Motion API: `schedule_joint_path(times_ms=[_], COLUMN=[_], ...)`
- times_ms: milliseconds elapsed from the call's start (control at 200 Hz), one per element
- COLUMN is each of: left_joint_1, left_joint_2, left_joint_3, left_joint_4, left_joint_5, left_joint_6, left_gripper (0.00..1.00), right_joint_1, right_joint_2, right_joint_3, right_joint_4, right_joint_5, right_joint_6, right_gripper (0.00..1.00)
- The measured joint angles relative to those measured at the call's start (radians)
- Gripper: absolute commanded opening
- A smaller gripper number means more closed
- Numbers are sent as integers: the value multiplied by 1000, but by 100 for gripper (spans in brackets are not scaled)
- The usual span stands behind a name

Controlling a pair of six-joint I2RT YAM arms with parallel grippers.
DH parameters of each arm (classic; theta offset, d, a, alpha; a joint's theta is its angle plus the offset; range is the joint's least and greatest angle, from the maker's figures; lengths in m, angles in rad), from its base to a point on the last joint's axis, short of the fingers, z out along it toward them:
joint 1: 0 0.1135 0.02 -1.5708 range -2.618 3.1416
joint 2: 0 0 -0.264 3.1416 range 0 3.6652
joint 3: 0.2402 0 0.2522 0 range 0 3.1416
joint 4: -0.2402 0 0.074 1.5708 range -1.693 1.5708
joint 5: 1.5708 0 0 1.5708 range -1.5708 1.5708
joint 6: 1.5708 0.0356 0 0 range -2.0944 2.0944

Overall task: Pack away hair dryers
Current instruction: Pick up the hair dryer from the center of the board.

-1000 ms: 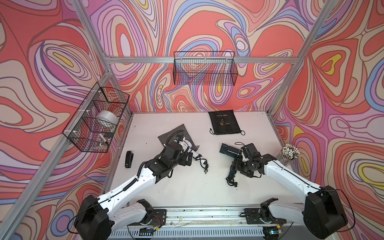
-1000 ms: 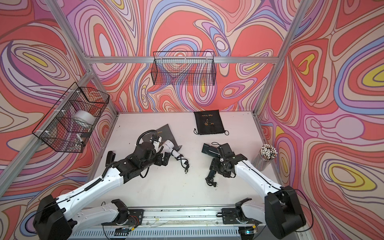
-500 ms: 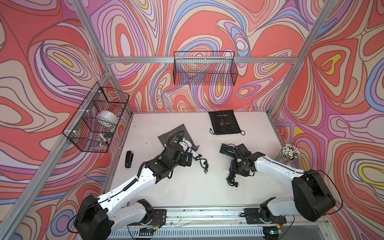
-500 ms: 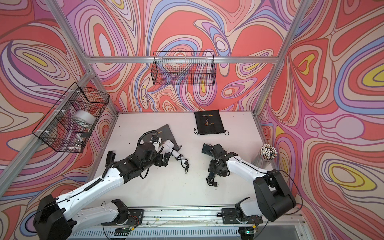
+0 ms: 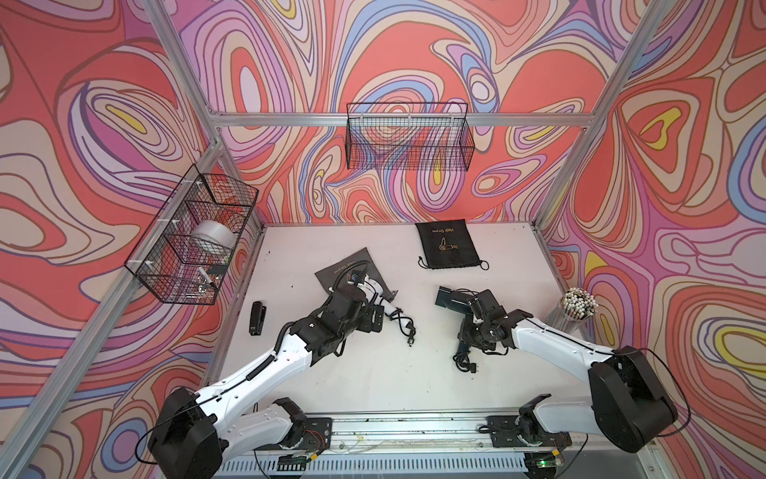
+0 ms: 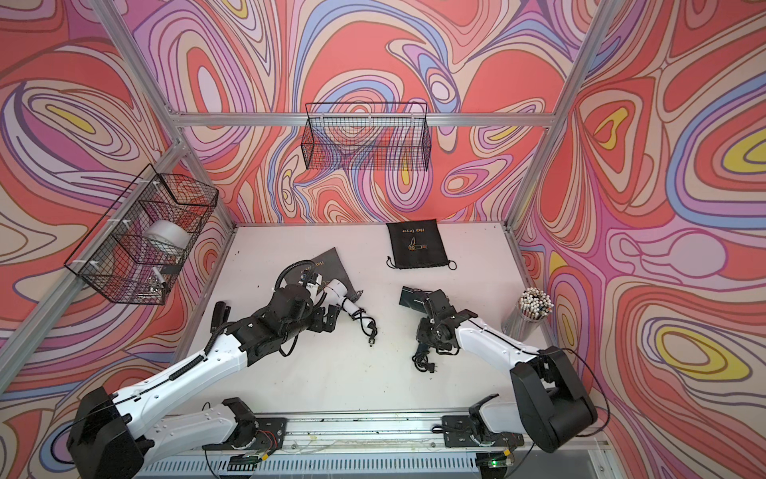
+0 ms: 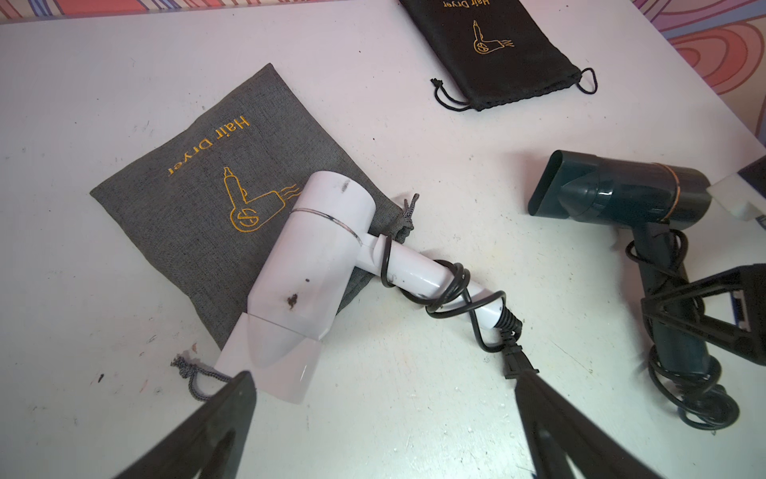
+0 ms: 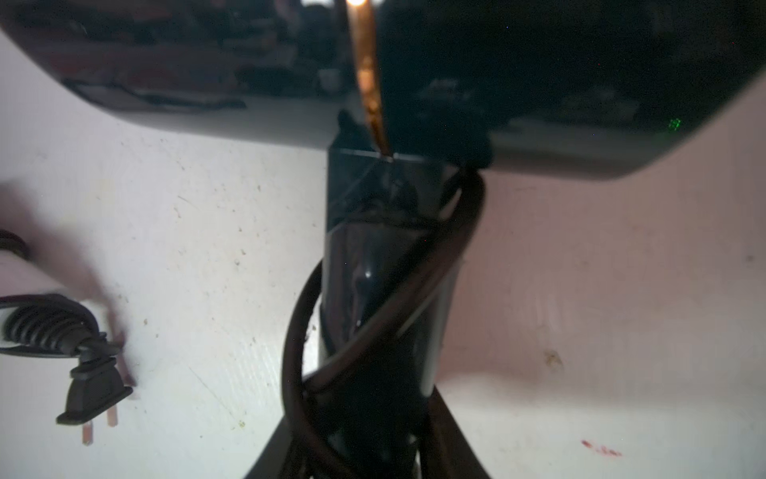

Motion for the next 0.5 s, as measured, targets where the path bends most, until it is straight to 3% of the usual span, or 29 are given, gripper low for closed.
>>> schedule_joint_path(times_ms=[280,501], left_joint_1=[10,193], left_joint_2=[48,175], left_joint_3=[99,272], left_joint_4=[16,50], left_joint_5=[48,351], left_joint_6=[-1,-27], left_gripper=[100,100], right_joint_1=[0,41], right_joint_2=[-220,-232], right_joint_3=[-23,23], right_joint_4=[31,-3], right_joint_5=[-18,-26], right_joint_6=[-98,-237], right_gripper=[12,9])
